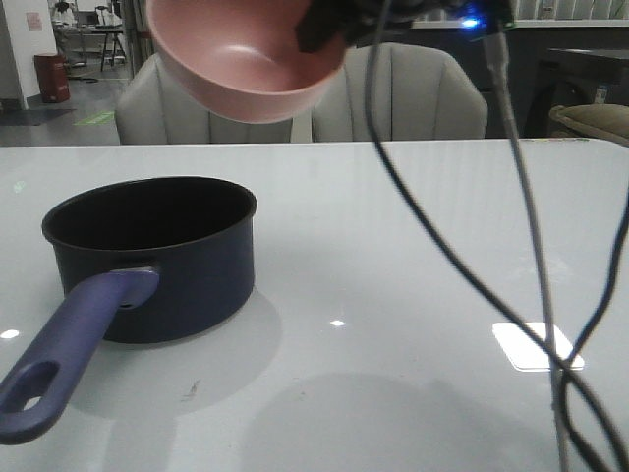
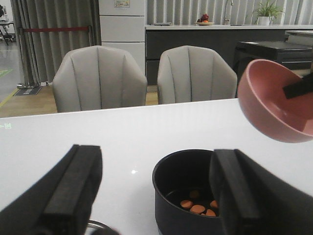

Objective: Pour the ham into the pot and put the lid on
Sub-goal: 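Tilt the bowl upright and carry it back beside the pot, then lower the pink bowl onto the table and release it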

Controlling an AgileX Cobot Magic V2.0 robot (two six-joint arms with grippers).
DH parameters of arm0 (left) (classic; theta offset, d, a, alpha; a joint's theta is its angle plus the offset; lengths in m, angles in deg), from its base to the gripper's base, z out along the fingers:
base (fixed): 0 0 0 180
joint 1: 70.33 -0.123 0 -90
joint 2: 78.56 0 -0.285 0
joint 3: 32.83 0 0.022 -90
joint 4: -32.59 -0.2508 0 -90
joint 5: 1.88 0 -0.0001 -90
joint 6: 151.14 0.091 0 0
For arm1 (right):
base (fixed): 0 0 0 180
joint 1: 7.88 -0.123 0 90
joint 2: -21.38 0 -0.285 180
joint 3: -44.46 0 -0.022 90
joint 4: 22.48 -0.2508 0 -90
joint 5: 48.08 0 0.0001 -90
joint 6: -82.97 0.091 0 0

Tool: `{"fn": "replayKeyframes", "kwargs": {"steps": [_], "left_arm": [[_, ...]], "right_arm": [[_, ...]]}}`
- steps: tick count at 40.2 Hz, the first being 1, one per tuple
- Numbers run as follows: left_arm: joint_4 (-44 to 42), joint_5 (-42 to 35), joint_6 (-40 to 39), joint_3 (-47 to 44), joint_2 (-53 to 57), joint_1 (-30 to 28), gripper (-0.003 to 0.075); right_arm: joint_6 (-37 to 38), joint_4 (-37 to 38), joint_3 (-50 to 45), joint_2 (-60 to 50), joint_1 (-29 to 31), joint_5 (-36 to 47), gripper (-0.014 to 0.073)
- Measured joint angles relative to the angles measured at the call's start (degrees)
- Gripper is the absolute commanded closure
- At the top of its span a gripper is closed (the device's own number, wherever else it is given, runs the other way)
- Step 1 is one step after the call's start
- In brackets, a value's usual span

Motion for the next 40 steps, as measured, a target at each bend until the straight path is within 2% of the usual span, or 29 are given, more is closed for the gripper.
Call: {"fn": "replayKeyframes", "kwargs": {"steps": [10, 23, 28, 40], "left_arm": [[0.0, 0.0, 0.0, 0.0, 0.0, 0.0, 0.0223], [0.0, 0.0, 0.0, 0.0, 0.0, 0.0, 0.0223], [0.0, 0.0, 0.0, 0.0, 0.0, 0.0, 0.0223], [0.0, 0.0, 0.0, 0.0, 0.0, 0.0, 0.0223]], "right_arm": [[0.0, 2.9, 0.0, -0.2, 10.4, -13.3, 0.0456], [0.0, 3.7, 0.0, 2.5, 20.1, -22.1, 0.0456], [0.0, 4.2, 0.0, 5.7, 22.1, -23.9, 0.0438], [-0.1, 5.8, 0.0, 11.4, 22.3, -24.7, 0.0419]]}}
